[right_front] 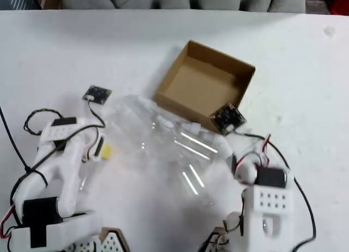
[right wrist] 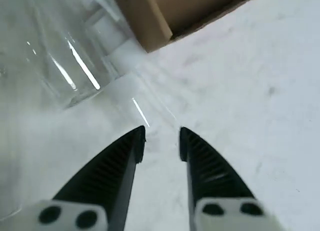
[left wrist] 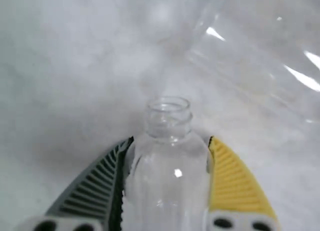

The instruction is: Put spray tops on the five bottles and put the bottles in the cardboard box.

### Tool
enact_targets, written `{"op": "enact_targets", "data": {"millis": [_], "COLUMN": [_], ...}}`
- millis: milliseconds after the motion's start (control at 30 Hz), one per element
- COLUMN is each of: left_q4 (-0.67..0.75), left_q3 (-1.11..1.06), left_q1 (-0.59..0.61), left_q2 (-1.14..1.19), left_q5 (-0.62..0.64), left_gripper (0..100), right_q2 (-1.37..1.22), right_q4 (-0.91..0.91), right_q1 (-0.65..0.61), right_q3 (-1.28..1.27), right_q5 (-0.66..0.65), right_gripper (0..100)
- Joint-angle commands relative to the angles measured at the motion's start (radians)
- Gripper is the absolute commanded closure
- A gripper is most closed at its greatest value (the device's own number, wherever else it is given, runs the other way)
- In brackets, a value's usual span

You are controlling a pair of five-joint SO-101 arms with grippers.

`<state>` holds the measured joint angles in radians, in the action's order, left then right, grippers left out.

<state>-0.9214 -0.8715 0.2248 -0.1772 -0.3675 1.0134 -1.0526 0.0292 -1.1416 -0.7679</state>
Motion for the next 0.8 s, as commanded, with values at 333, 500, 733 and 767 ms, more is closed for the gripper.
{"op": "enact_targets", "data": {"millis": [333,500,733,767], "left_q4": [0.041,0.043,0.043,0.043], "left_q3": [0.009,0.009,0.009,0.009], "left_q1": [0.015,0.015,0.015,0.015], "left_q2": [-0.045,-0.045,-0.045,-0.045], "left_q5": [0.011,0.011,0.011,0.011], "left_gripper": [98,98,98,98], "right_q2": [-0.447,-0.570,-0.691,-0.693], "right_q4": [0.166,0.251,0.323,0.323], "right_q1": [-0.076,-0.084,-0.062,-0.056], "right_q3": [0.106,0.106,0.140,0.153], "right_q5": [-0.100,-0.101,-0.101,-0.101], "right_gripper": [81.1,81.2,90.4,94.8]}}
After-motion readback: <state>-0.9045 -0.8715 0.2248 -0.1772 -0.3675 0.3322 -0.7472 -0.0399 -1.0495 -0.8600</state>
